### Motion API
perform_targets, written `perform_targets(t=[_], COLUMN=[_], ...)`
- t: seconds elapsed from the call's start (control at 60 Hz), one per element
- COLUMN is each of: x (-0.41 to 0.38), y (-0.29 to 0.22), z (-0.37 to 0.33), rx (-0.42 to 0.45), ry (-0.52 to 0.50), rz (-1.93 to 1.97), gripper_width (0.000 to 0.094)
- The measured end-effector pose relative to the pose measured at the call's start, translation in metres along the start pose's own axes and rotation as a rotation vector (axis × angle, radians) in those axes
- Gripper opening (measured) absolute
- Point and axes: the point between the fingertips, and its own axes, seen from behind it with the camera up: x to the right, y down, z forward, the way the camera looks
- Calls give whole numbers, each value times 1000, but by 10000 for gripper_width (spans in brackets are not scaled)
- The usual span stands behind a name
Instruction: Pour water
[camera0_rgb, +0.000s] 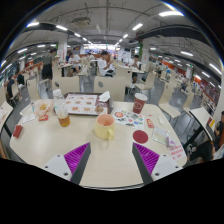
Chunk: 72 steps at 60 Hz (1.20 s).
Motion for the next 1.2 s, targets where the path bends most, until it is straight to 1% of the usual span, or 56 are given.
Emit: perform_targets(t=[0.117,0.25,0.367,0.45,0.55,0.7,0.9,1.033,1.083,1.117,1.167,1.2], x=[-5,-36,-77,-116,-167,-230,-262,-266,-268,-271,-272,-272], y=[3,13,24,27,16,-23,-85,-106,-107,-108,-111,-112], z=[-1,2,7,16,34,79,162,209,222,228,237,241], rx=[-13,-40,-54,-46,-8,87,225,257,265,267,285,291], ry=[25,41,19,-15,-70,-128,-123,-114,-113,-119,-120,-115], rz=[-3,1,7,20,39,52,60,84,84,80,75,67], gripper_width=[850,847,849,849,849,851,847,843,822,787,674,559])
